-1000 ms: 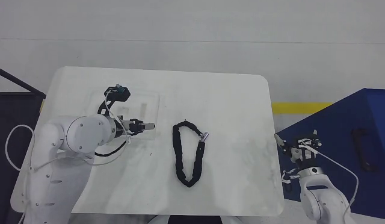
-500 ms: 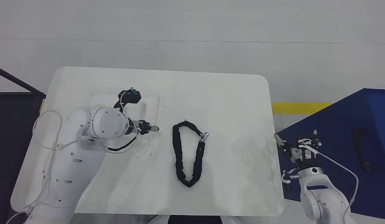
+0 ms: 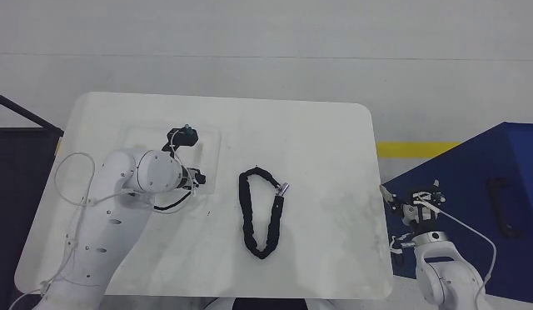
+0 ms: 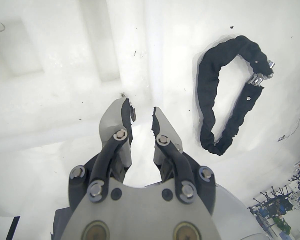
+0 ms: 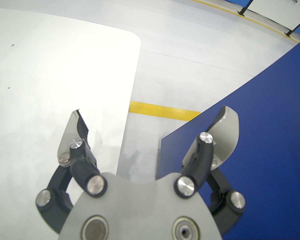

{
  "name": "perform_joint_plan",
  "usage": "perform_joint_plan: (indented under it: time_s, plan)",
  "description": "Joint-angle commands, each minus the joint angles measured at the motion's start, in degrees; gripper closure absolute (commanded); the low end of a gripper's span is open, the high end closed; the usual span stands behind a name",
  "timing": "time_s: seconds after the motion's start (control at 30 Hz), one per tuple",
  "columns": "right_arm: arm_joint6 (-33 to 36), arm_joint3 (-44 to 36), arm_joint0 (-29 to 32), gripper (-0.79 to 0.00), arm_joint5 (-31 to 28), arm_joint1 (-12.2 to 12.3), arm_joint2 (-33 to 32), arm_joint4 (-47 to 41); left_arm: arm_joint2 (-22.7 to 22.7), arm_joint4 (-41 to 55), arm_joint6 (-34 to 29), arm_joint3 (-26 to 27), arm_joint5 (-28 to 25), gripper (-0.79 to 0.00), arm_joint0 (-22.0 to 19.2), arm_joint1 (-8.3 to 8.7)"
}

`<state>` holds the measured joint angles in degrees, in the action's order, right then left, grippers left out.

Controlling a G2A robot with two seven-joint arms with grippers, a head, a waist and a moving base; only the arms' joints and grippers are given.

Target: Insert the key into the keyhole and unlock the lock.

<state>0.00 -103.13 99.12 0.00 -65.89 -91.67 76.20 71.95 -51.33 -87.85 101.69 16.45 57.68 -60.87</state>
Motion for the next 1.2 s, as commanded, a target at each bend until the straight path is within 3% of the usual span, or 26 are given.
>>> perform_joint_plan:
  time_s: [0.0, 0.27, 0.4, 0.7, 0.8, 1.0, 1.17]
  plan:
    - [0.0, 0.0, 0.0, -0.785, 0.0, 0.0, 0.0, 0.0, 0.1, -0.3, 0.0, 0.1, 0.0, -0.062, 0.2, -0.02]
    - [0.0, 0.0, 0.0, -0.785, 0.0, 0.0, 0.0, 0.0, 1.2, -2.2, 0.9, 0.2, 0.9, -0.172, 1.0, -0.17]
    - [0.0, 0.0, 0.0, -0.785, 0.0, 0.0, 0.0, 0.0, 1.3, -2.7, 1.0, -0.1, 1.0, -0.188, 1.0, -0.38]
    - [0.0, 0.0, 0.0, -0.785, 0.0, 0.0, 0.0, 0.0, 0.9, -2.7, 0.8, -1.6, 0.8, -0.123, -0.1, -0.95]
    - [0.0, 0.0, 0.0, -0.785, 0.0, 0.0, 0.0, 0.0, 0.8, -2.8, 0.7, -2.0, 0.7, 0.0, -0.4, -1.13]
    - [0.0, 0.0, 0.0, -0.785, 0.0, 0.0, 0.0, 0.0, 1.9, -4.1, 0.6, -1.1, 0.6, 0.0, 0.0, -1.2]
    - [0.0, 0.0, 0.0, -0.785, 0.0, 0.0, 0.0, 0.0, 6.1, -5.2, -0.1, 3.5, -0.1, 0.0, 3.2, -0.81]
